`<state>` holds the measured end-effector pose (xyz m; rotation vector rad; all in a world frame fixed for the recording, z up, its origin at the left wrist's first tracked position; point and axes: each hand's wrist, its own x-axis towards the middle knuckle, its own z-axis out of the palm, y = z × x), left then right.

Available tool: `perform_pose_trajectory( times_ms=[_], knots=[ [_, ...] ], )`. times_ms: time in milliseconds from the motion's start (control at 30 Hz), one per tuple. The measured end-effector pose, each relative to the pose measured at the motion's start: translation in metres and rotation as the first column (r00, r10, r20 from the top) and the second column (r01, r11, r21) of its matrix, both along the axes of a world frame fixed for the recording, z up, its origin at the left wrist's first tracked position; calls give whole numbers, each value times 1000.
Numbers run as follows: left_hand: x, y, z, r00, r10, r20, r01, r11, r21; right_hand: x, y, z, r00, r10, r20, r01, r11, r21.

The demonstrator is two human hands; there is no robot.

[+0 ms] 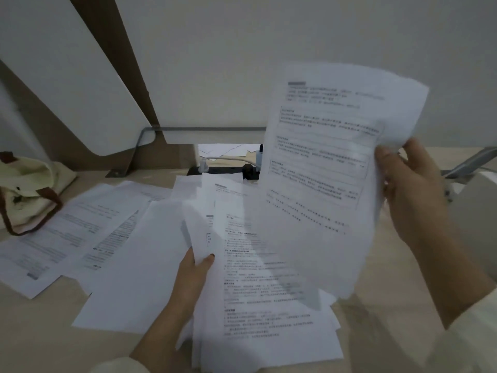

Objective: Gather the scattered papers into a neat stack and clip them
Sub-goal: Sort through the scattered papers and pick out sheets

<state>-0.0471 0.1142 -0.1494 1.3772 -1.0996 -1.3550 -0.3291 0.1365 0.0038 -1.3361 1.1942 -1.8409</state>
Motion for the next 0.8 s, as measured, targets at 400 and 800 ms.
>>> perform_pose_trajectory(
  times_ms=[400,800],
  knots=[
    [14,2,-4,991,-45,-126,54,996,65,24,-32,-123,978,21,-209,130,723,679],
    [-8,14,21,986,-148,-82,141,987,-82,43,-29,-146,997,59,-56,-5,728,686]
  ],
)
